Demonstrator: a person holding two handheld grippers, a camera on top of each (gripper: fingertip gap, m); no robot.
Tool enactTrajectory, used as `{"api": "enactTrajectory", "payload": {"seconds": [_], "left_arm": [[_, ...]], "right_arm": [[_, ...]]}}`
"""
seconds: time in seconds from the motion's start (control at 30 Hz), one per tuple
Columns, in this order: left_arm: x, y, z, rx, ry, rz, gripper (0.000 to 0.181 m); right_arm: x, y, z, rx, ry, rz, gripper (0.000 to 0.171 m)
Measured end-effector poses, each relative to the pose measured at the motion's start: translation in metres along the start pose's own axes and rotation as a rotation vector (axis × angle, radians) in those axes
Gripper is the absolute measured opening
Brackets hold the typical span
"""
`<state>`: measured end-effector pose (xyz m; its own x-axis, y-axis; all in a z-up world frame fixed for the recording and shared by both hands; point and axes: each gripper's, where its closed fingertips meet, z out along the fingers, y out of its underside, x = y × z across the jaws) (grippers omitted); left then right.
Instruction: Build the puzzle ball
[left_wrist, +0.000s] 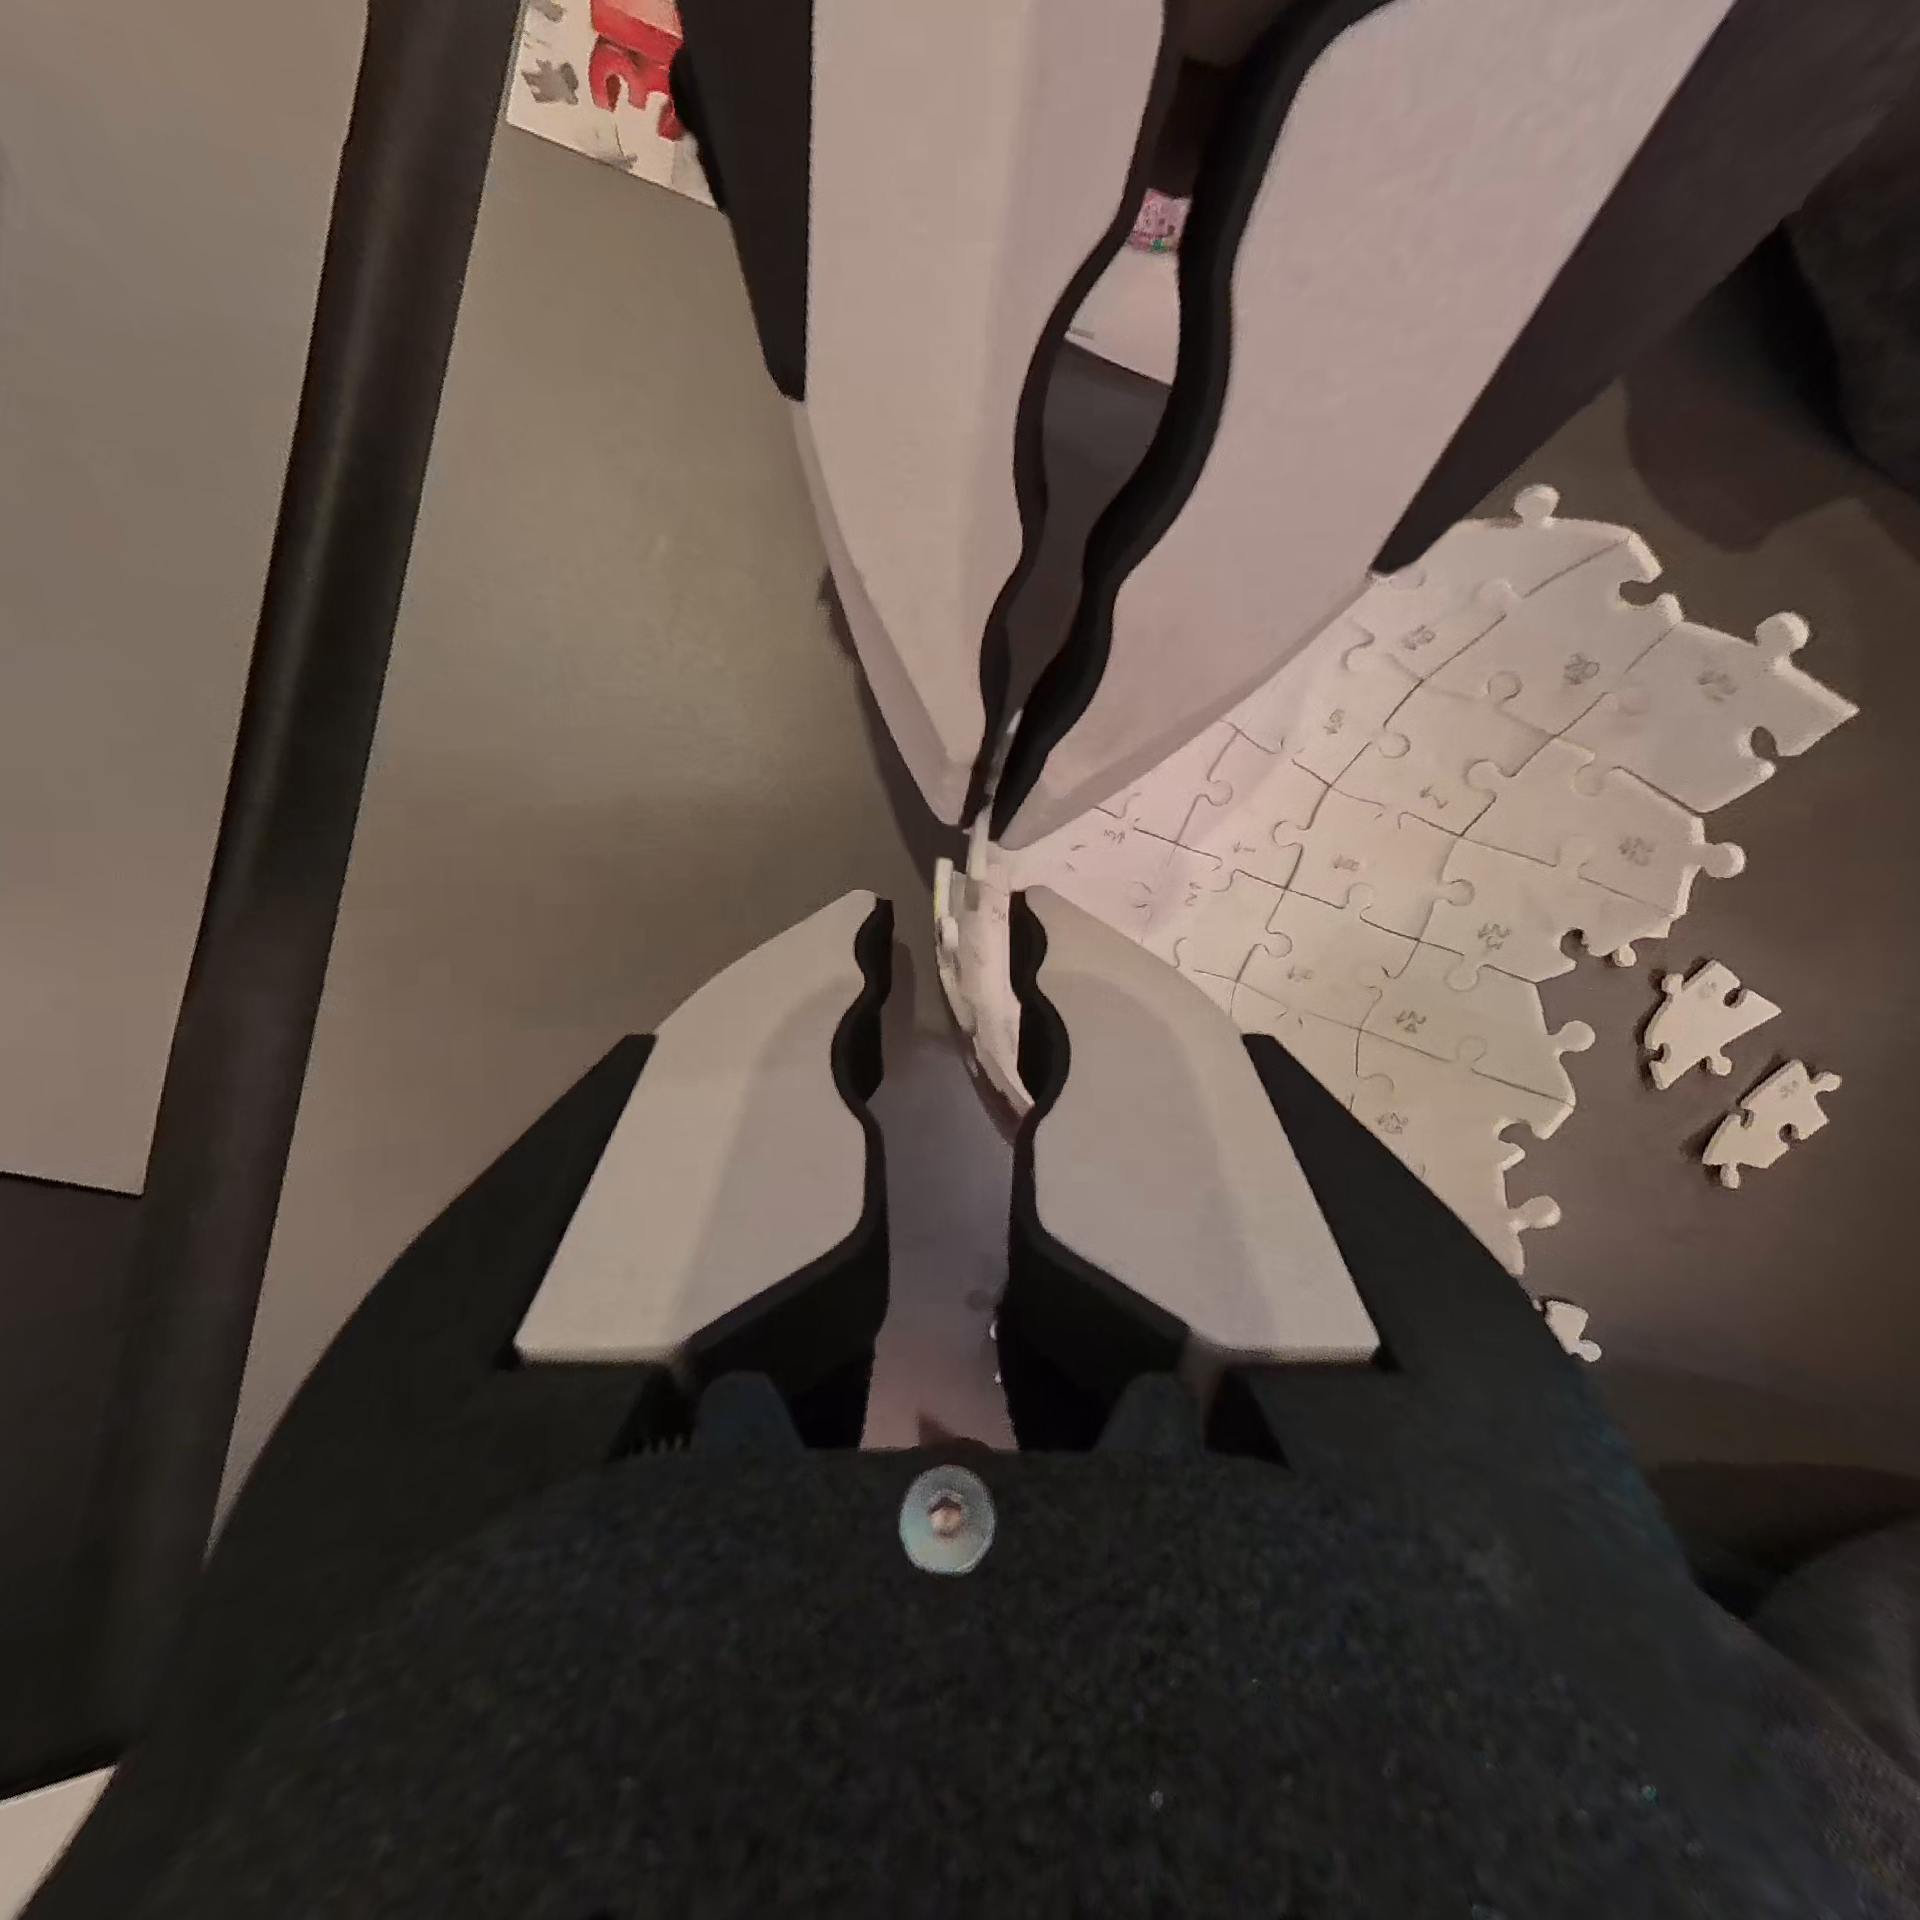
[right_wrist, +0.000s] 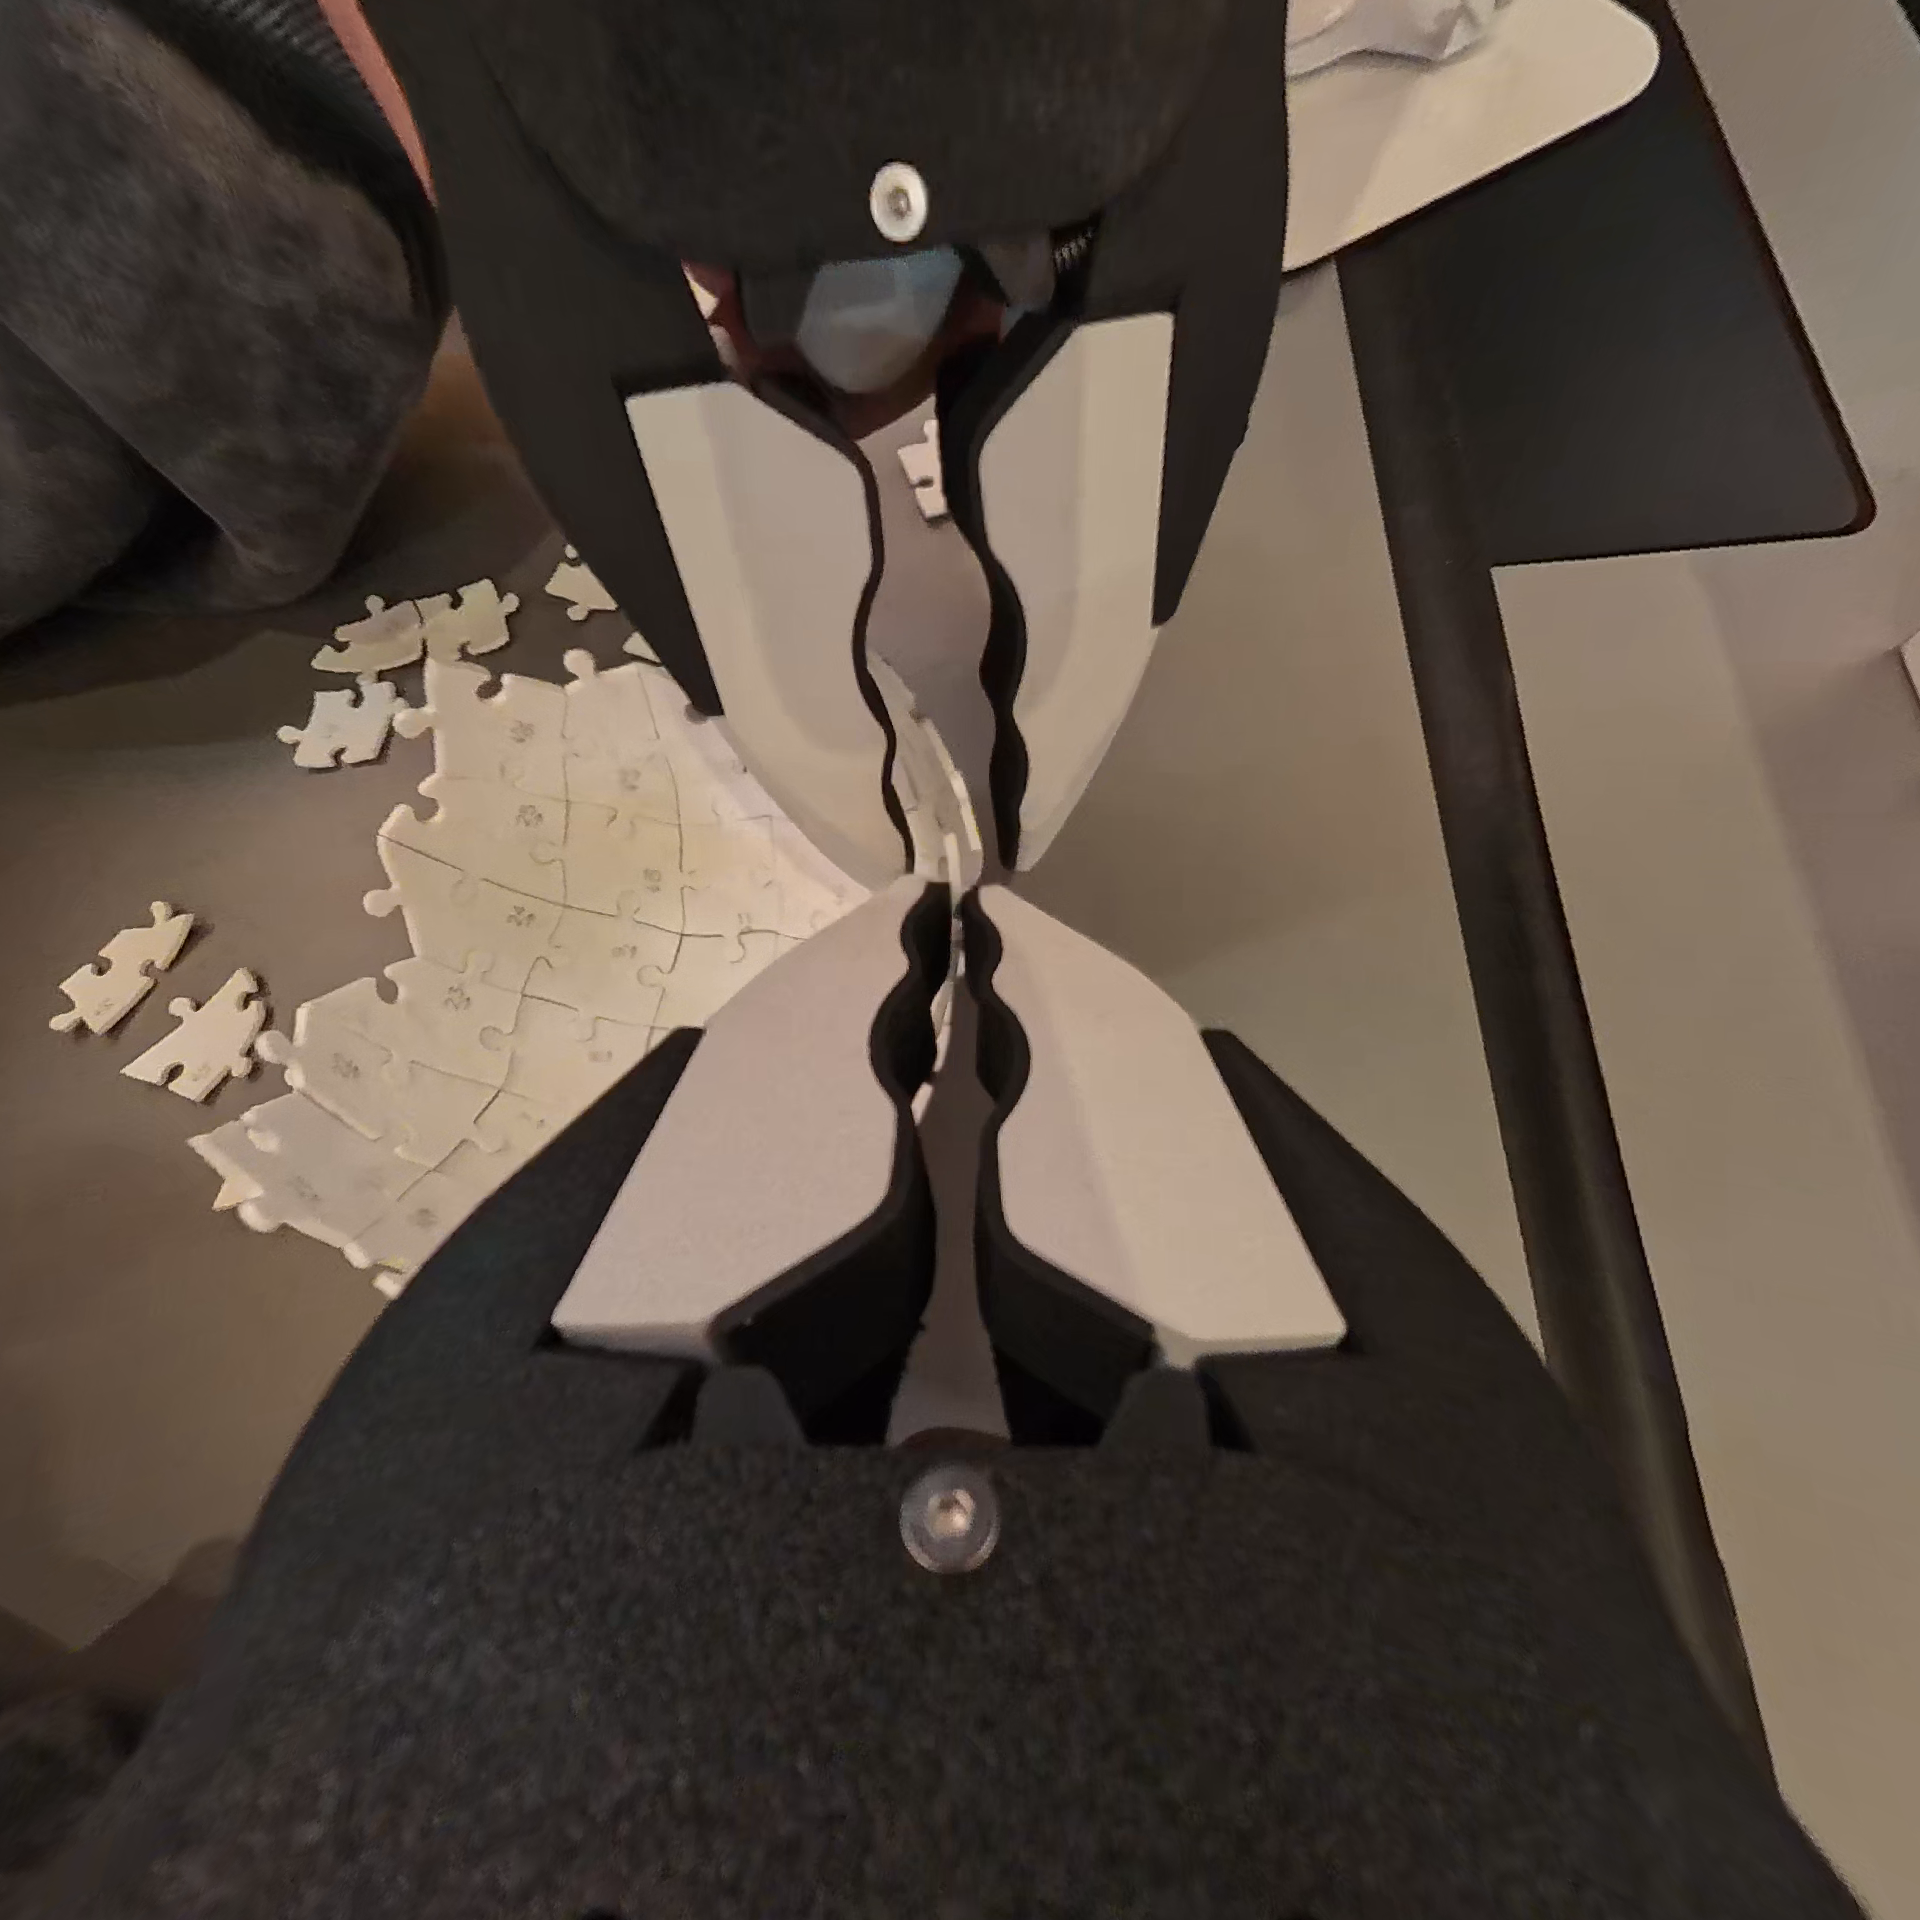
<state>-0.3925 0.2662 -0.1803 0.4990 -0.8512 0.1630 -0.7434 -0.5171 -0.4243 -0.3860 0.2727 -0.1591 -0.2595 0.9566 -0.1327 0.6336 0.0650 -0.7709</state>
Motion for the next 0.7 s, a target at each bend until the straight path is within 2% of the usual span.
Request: {"api": "enactTrajectory", "payload": {"seconds": [0.2, 0.7], "left_arm": [[0.0017, -0.0069, -0.0007, 0.032, 0.014, 0.012, 0.009], [0.0019, -0.0097, -0.0041, 0.05, -0.005, 0.04, 0.013]], "right_arm": [[0.0022, -0.001, 0.0005, 0.012, 0.008, 0.0, 0.003], [0.0027, -0.0002, 0.0035, 0.018, -0.004, 0.011, 0.003]]}}
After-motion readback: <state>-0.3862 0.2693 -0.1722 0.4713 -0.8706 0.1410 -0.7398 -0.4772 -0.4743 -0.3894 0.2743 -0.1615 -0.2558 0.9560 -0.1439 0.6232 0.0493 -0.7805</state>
